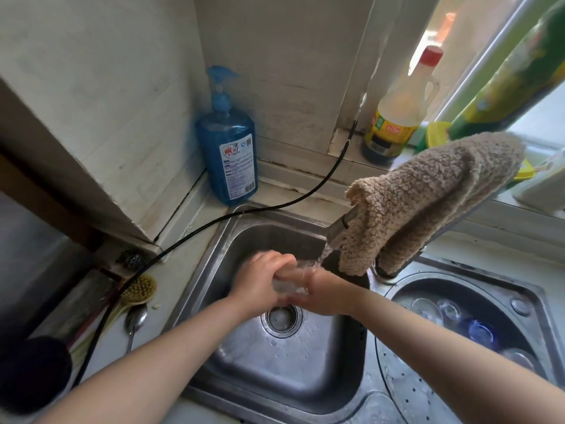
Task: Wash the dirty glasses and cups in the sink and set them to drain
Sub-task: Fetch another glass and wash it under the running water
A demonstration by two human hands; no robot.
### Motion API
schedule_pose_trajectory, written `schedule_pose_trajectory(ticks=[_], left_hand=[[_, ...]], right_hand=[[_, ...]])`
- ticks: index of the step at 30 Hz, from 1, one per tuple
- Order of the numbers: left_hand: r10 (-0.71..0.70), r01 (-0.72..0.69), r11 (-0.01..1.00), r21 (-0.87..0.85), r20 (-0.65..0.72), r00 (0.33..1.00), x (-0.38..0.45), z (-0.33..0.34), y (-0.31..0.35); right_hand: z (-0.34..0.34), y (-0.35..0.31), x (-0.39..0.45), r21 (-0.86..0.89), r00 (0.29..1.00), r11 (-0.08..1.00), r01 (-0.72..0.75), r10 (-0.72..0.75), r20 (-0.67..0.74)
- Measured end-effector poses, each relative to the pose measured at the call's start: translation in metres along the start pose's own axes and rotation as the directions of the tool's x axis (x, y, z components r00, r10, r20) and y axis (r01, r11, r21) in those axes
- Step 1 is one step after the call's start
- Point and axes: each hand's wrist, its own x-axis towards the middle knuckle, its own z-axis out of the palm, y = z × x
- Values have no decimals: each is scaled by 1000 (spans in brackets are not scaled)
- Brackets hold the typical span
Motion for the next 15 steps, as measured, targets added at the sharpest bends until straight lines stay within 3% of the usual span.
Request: schedule_pose_trajectory(ticks=[1,2,5,7,8,9,10,11,12,13,14,15], left_hand=[[-17,18,1000,-23,57,998,0,0,-3],[-20,24,999,-30,107,994,-1,0,-6],[35,-38,999,10,167,985,-2,0,-8],[64,-76,995,60,176,982,-3,-3,-6],[72,-89,992,86,182,981,-3,-3,-5],[81,-100,990,103,180,980,-4,-3,-4],[88,-105,989,99,165,982,-6,-1,-3],[90,-102,991,86,135,987,-8,0,-2],[91,-100,991,85,100,991,-9,0,-1],[96,-103,989,103,74,993,-9,-1,1],[108,-115,985,129,58,992,-8,-3,3],[118,-125,981,146,57,991,-7,-4,5]], right_hand=[[6,9,2,-329,994,939,98,-109,-14],[12,17,1,-509,976,837,199,-214,31],[22,27,-2,-701,959,655,282,-205,195],[28,26,-2,-699,978,688,196,-88,188],[32,25,0,-595,987,794,129,-41,158],[34,23,3,-362,993,932,23,21,118],[32,15,3,3,991,995,-96,96,98],[28,6,1,395,982,900,-186,162,93],[25,2,-1,698,978,687,-203,175,111],[21,-2,-2,863,979,470,-186,166,120],[18,-6,-4,932,982,325,-159,153,114],[16,-14,-6,958,985,256,-131,145,96]])
